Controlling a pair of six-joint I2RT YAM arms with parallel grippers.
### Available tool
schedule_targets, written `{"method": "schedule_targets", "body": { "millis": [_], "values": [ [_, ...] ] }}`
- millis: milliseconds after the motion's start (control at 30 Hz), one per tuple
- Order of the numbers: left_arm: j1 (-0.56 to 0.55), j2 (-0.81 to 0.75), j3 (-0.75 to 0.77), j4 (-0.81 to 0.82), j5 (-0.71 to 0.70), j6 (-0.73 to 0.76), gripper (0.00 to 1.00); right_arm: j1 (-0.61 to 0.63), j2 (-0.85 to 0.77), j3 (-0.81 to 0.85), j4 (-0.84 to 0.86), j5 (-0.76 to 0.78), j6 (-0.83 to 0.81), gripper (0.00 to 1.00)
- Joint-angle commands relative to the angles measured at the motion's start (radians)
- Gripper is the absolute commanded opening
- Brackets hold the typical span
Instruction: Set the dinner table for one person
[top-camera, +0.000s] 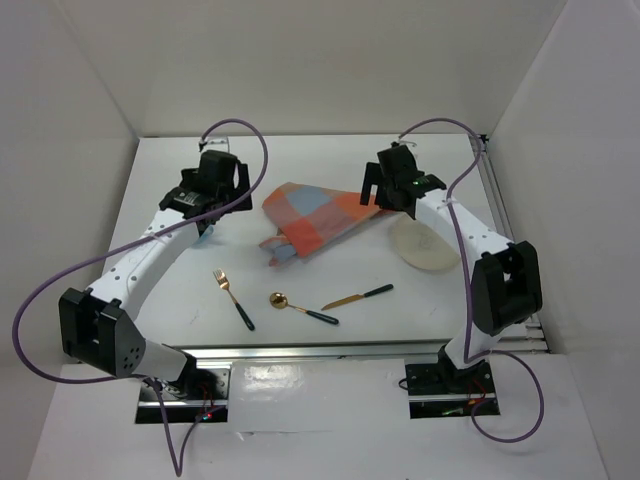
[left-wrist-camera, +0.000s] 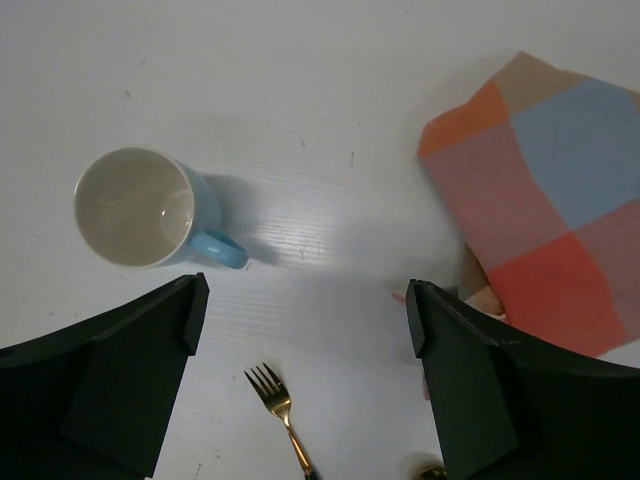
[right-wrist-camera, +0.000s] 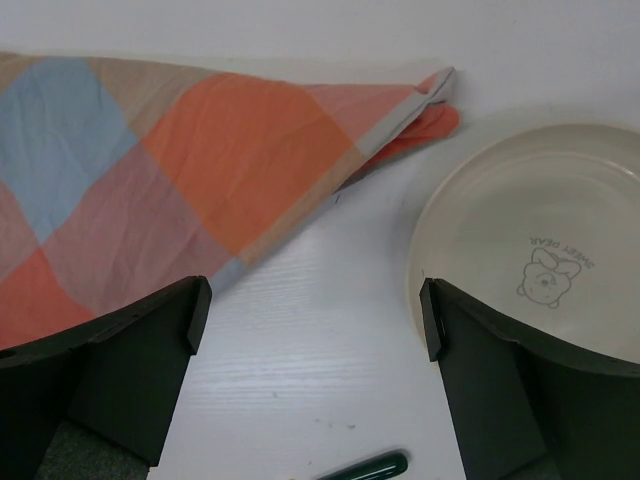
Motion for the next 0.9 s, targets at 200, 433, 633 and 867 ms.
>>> {"method": "schedule_targets", "body": {
  "millis": [200,433,633,867],
  "values": [
    [0.0,-0.019,0.05,-0.025,0.098,-0.029,0.97,0.042,-0.035,-0.008,0.047,-0.056,-0.039,1.0],
    [0.0,-0.042,0.078,-0.048,0.08,-0.029,0.95,0.133,-0.055,-0.028,0.154,-0.154,-0.136,1.0],
    [0.0,-0.061,0.087,-0.069,0.1,-0.038,0.95,0.261,0.049,0.016,0.089,-0.268,-0.234,0.9],
    [0.0,-0.07,0.087,-0.082,0.09,-0.048,0.95,0.422,0.083,-0.087,0.146,-0.17,-0.309,0.8]
  ]
}}
